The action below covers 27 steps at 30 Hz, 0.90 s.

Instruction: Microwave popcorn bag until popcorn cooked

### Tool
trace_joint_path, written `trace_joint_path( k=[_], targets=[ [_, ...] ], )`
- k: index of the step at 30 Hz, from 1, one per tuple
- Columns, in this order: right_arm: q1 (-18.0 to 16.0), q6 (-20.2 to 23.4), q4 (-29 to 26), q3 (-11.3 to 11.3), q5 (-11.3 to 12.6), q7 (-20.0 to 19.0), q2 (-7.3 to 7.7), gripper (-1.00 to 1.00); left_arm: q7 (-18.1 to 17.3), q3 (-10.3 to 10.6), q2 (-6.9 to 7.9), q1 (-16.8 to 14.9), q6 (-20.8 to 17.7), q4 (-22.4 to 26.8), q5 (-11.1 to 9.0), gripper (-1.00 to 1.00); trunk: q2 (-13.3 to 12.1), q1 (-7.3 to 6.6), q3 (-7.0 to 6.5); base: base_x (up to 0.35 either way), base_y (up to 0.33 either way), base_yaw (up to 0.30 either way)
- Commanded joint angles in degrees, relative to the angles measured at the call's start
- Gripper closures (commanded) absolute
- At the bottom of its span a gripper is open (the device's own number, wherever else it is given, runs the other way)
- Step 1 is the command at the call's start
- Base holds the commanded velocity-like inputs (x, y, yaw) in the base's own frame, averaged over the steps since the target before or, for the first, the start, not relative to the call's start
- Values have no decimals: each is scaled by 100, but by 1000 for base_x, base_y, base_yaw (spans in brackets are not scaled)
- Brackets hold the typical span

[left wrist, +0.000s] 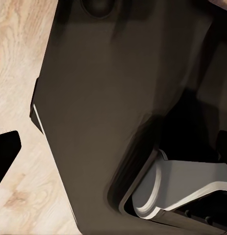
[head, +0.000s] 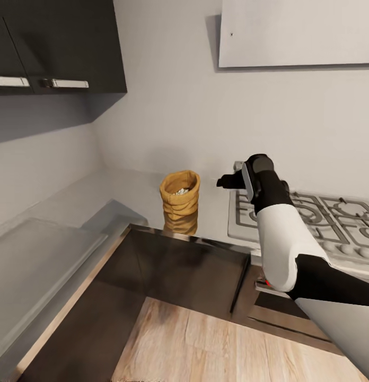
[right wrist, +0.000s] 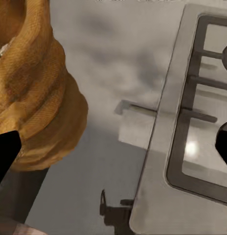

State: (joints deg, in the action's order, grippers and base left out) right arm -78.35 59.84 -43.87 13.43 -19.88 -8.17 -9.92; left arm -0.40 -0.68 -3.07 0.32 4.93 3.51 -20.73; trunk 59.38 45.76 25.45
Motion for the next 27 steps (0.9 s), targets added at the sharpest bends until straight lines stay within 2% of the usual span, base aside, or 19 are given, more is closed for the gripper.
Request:
trace_joint_path(
  k=[1,19,27],
  targets=[
    [-4,16,-7,28,-59,-54,-8,-100,-4,-5,-1,3,8,9,-27,-100,4,1,5,0,0,275],
    [-4,16,-7,26,-69,-18,-8,-100,-4,-11,-1,3,8,9,-27,-100,4,1,5,0,0,272],
    [-4,16,-7,12,-71,-10,-8,-100,-4,-11,-1,3,8,9,-27,-100,4,1,5,0,0,35]
  ],
)
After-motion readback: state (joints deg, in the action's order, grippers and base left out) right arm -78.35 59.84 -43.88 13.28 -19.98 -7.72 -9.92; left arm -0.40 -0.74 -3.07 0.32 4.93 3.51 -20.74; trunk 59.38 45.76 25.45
